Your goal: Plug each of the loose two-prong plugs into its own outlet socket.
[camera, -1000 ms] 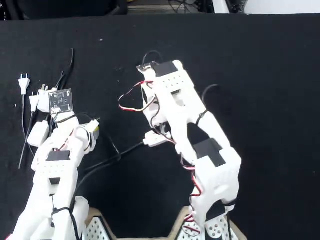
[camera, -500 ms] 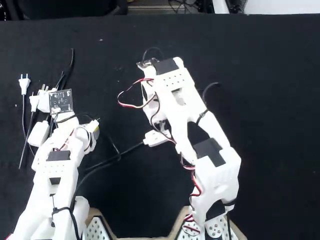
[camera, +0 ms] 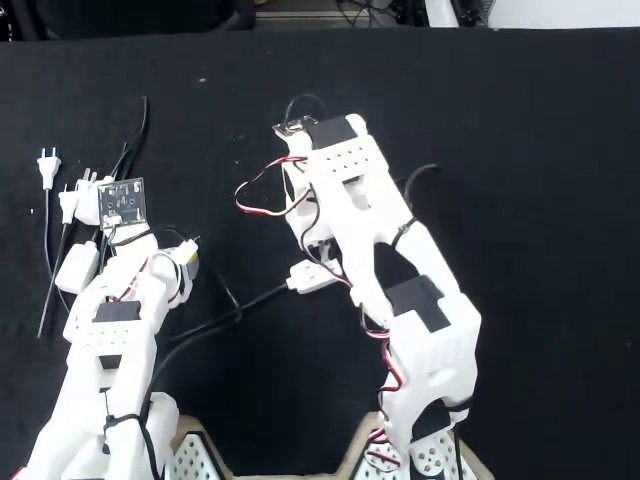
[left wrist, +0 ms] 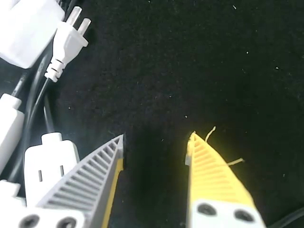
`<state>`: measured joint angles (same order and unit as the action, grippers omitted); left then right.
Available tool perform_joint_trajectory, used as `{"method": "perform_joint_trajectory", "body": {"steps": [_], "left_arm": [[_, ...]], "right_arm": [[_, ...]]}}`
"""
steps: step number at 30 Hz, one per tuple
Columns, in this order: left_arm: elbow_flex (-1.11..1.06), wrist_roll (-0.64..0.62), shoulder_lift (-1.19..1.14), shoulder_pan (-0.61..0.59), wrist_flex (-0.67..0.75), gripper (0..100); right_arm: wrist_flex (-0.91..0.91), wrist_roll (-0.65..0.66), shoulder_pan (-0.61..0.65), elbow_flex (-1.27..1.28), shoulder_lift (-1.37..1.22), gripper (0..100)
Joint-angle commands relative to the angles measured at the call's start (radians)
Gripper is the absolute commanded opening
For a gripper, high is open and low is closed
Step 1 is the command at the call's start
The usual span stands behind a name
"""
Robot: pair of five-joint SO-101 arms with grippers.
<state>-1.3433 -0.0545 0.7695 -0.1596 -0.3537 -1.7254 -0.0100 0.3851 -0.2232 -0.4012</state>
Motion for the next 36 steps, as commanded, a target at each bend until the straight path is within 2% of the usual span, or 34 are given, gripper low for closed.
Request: {"method": "perform_joint_trajectory", "body": {"steps": [1, 10, 25, 36], "left_arm": [[0.005, 0.009, 0.026, 0.004, 0.011, 22], [0.005, 0.009, 0.026, 0.007, 0.012, 22], [0.005, 0.009, 0.026, 0.005, 0.011, 22], [0.005, 0.009, 0.026, 0.007, 0.012, 22]], "right_arm": [[-0.018, -0.006, -0.009, -0.025, 0.007, 1.1], [0.051, -0.006, -0.008, 0.051, 0.008, 1.1], [-0.02, 0.023, -0.014, -0.001, 0.073, 1.1], [-0.003, 0.069, -0.103, 0.007, 0.068, 1.1]]}}
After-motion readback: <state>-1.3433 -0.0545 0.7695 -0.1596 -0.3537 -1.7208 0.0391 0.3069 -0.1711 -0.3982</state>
